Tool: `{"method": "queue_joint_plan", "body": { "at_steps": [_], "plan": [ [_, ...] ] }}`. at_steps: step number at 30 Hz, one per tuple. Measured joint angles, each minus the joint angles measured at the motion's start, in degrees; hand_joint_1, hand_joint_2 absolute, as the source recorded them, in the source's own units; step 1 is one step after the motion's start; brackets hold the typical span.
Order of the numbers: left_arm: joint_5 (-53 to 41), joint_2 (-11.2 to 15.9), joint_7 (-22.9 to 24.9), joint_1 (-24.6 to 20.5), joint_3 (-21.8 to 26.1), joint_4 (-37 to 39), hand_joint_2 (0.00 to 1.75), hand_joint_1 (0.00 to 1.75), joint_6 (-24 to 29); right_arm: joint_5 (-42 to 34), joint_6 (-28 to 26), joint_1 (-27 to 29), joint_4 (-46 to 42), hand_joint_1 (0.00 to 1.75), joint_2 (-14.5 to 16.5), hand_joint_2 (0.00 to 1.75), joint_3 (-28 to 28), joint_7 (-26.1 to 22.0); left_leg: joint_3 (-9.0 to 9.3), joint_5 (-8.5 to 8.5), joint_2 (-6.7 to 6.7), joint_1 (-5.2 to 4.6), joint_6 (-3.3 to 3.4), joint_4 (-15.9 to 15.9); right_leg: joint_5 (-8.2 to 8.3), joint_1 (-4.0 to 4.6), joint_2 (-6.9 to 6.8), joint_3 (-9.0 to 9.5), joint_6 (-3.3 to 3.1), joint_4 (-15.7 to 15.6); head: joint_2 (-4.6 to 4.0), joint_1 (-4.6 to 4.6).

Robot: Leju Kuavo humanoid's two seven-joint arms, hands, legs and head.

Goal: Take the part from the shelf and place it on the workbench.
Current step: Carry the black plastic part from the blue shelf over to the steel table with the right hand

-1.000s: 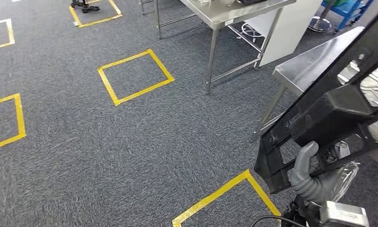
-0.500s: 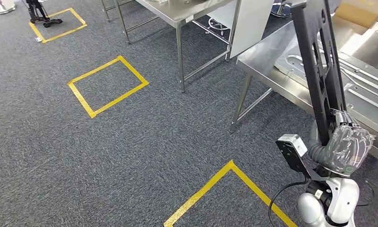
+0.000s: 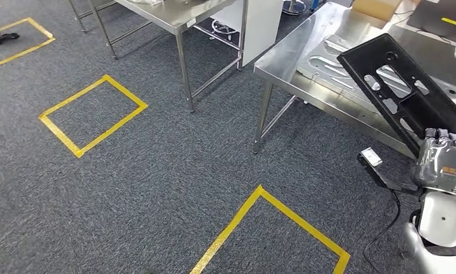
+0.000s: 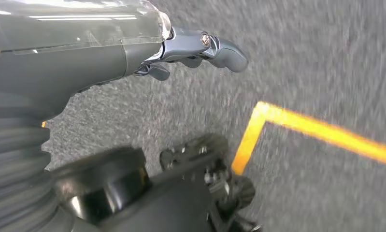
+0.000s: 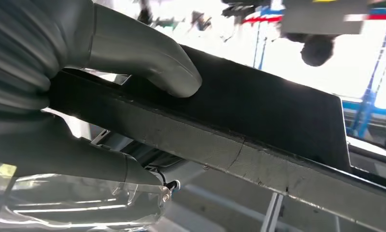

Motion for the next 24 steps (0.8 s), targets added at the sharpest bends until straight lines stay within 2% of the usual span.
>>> {"method": "queue_joint_plan", "body": {
  "at_steps": [1, 2, 3, 4, 5, 6, 7, 8, 10, 11, 13, 14, 15, 16, 17, 18, 19, 21, 22, 23, 24],
  "plan": [
    [-0.18, -0.05, 0.16, 0.03, 0.24, 0.0, 1.75, 0.0, -0.13, 0.04, 0.57, -0.17, 0.81, 1.75, -1.1, 1.75, 0.06, -0.39, -0.02, -0.09, 0.82, -0.03, 0.01, 0.05, -1.0, -0.1, -0.36, -1.47, 0.28, 3.04, 0.0, 0.0],
    [-0.41, -0.13, 0.29, 0.06, 0.47, 0.0, 1.75, 0.0, -0.26, 0.07, 1.0, -0.22, 1.57, 1.75, -1.76, 1.75, -0.05, -1.09, -0.01, -0.23, 1.62, -0.01, -0.01, 0.13, -0.97, -0.23, -0.56, -2.1, 0.53, 4.37, 0.0, 0.01],
    [-0.59, -0.22, 0.36, 0.07, 0.66, 0.0, 1.75, 0.0, -0.37, 0.08, 1.28, -0.24, 2.28, 1.75, -2.11, 1.75, -0.32, -2.0, 0.01, -0.42, 2.42, 0.04, -0.1, 0.28, 0.13, -0.4, -0.85, -1.55, 0.77, 3.4, 0.0, 0.0],
    [-0.83, -0.36, 0.35, 0.05, 0.84, 0.0, 1.75, 0.0, -0.49, 0.09, 1.42, -0.26, 2.87, 1.75, -2.28, 1.75, -0.72, -2.93, 0.04, -0.67, 3.13, 0.08, -0.27, 0.51, 1.96, -0.58, -1.47, 0.13, 0.98, 0.31, 0.0, 0.01],
    [-1.04, -0.48, 0.29, 0.01, 1.04, 0.0, 1.75, 0.0, -0.58, 0.11, 1.43, -0.31, 3.32, 1.75, -2.3, 1.75, -1.24, -3.65, 0.08, -1.0, 3.77, 0.04, -0.54, 0.84, 3.56, -0.68, -2.84, 2.21, 1.11, -3.74, 0.0, 0.02],
    [-1.18, -0.6, 0.24, -0.04, 1.28, 0.0, 1.75, 0.0, -0.63, 0.14, 1.4, -0.42, 3.72, 1.75, -2.28, 1.75, -1.73, -4.14, 0.13, -1.37, 4.31, -0.15, -0.88, 1.21, 4.79, -0.67, -4.39, 4.0, 1.01, -7.11, 0.0, 0.03],
    [-1.3, -0.69, 0.2, -0.08, 1.51, 0.0, 1.75, 0.0, -0.68, 0.16, 1.4, -0.55, 4.03, 1.75, -2.25, 1.75, -2.12, -4.42, 0.19, -1.71, 4.79, -0.36, -1.24, 1.46, 5.33, -0.61, -5.43, 5.05, 0.67, -9.12, 0.0, -0.01],
    [-1.42, -0.74, 0.21, -0.12, 1.73, 0.0, 1.75, 0.0, -0.73, 0.17, 1.42, -0.6, 4.29, 1.75, -2.19, 1.75, -2.38, -4.59, 0.32, -1.99, 5.3, -0.58, -1.58, 1.65, 5.31, -0.49, -5.96, 5.31, 0.22, -9.81, 0.0, -0.05],
    [-1.78, -0.8, 0.33, -0.2, 2.05, 0.0, 1.75, 0.0, -0.96, 0.18, 1.46, -0.48, 4.67, 1.75, -2.09, 1.75, -2.58, -4.72, 0.71, -2.37, 6.47, -0.7, -2.21, 1.66, 5.3, -0.42, -4.7, 5.06, -0.76, -9.5, 0.0, -0.12],
    [-1.99, -0.82, 0.44, -0.27, 2.18, 0.0, 1.75, 0.0, -1.2, 0.18, 1.42, -0.37, 4.85, 1.75, -2.05, 1.75, -2.6, -4.58, 0.83, -2.75, 6.31, -0.58, -2.58, 1.92, 5.34, -0.49, -4.05, 5.04, -1.12, -9.58, 0.0, -0.11],
    [-2.38, -0.89, 0.56, -0.37, 2.45, 0.01, 1.75, 0.0, -1.86, 0.18, 1.12, -0.44, 5.26, 1.75, -2.03, 1.75, -2.58, -4.07, -0.29, -4.96, 4.0, -0.26, -3.11, 4.98, 5.45, -0.65, -2.73, 5.09, -1.88, -9.73, 0.0, -0.14],
    [-2.52, -0.93, 0.54, -0.35, 2.59, 0.03, 1.75, 0.0, -2.2, 0.18, 0.82, -0.5, 5.49, 1.75, -1.99, 1.75, -2.55, -3.88, -1.79, -6.77, 2.35, -0.09, -3.22, 8.33, 5.47, -0.6, -2.09, 5.09, -2.18, -9.75, 0.0, -0.14],
    [-2.61, -0.98, 0.42, -0.29, 2.75, 0.11, 1.75, 0.0, -2.5, 0.18, 0.52, -0.56, 5.75, 1.75, -1.9, 1.75, -2.49, -3.85, -3.68, -8.59, 1.27, -0.04, -3.21, 12.29, 5.46, -0.47, -1.41, 5.06, -2.42, -9.73, 0.0, -0.15],
    [-2.65, -1.01, 0.24, -0.21, 2.94, 0.27, 1.75, 0.0, -2.77, 0.18, 0.19, -0.56, 6.02, 1.75, -1.74, 1.75, -2.43, -3.93, -5.49, -9.85, 0.76, 0.0, -3.16, 15.91, 5.44, -0.3, -0.82, 5.06, -2.62, -9.71, 0.0, -0.15],
    [-2.67, -1.03, 0.07, -0.15, 3.14, 0.46, 1.75, 0.0, -2.95, 0.18, -0.11, -0.49, 6.23, 1.75, -1.54, 1.75, -2.4, -4.06, -6.68, -10.12, 0.57, -0.01, -3.03, 18.0, 5.4, -0.12, -0.2, 5.07, -2.75, -9.68, 0.0, -0.15],
    [-2.69, -1.03, -0.08, -0.14, 3.33, 0.64, 1.75, 0.0, -3.07, 0.18, -0.42, -0.39, 6.37, 1.75, -1.32, 1.75, -2.46, -4.26, -6.89, -9.17, 0.5, -0.05, -2.76, 17.84, 5.37, 0.08, 0.39, 5.12, -2.83, -9.65, 0.0, -0.15],
    [-2.79, -1.04, -0.21, -0.19, 3.5, 0.76, 1.75, 0.0, -3.12, 0.18, -0.76, -0.3, 6.41, 1.75, -1.1, 1.75, -2.59, -4.46, -6.09, -7.27, 0.44, -0.17, -2.33, 15.51, 5.34, 0.28, 0.94, 5.2, -2.88, -9.62, 0.0, -0.15],
    [-3.04, -1.04, -0.39, -0.41, 3.72, 0.84, 1.75, 0.0, -3.13, 0.19, -1.34, -0.07, 6.31, 1.75, -0.78, 1.75, -3.02, -4.73, -2.98, -3.17, -0.01, -0.57, -1.03, 7.76, 5.31, 0.58, 1.82, 5.34, -2.85, -9.58, 0.0, -0.11],
    [-3.14, -1.1, -0.48, -0.54, 3.84, 0.86, 1.75, 0.0, -3.13, 0.2, -1.56, 0.02, 6.25, 1.75, -0.68, 1.75, -3.31, -4.75, -1.78, -2.02, -0.21, -0.77, -0.57, 4.8, 5.32, 0.67, 2.08, 5.33, -2.73, -9.58, 0.0, -0.1],
    [-3.2, -1.16, -0.55, -0.66, 3.98, 0.88, 1.75, 0.0, -3.13, 0.2, -1.73, 0.15, 6.22, 1.75, -0.6, 1.75, -3.58, -4.72, -1.12, -1.55, -0.38, -0.93, -0.3, 3.04, 5.33, 0.62, 2.22, 5.26, -2.52, -9.57, 0.0, -0.08],
    [-3.24, -1.25, -0.6, -0.73, 4.14, 0.9, 1.75, 0.0, -3.13, 0.2, -1.85, 0.27, 6.23, 1.75, -0.53, 1.75, -3.81, -4.65, -0.97, -1.59, -0.4, -0.98, -0.51, 2.44, 5.28, 0.59, 2.27, 5.2, -2.35, -9.56, 0.0, -0.07]
  ]
}}
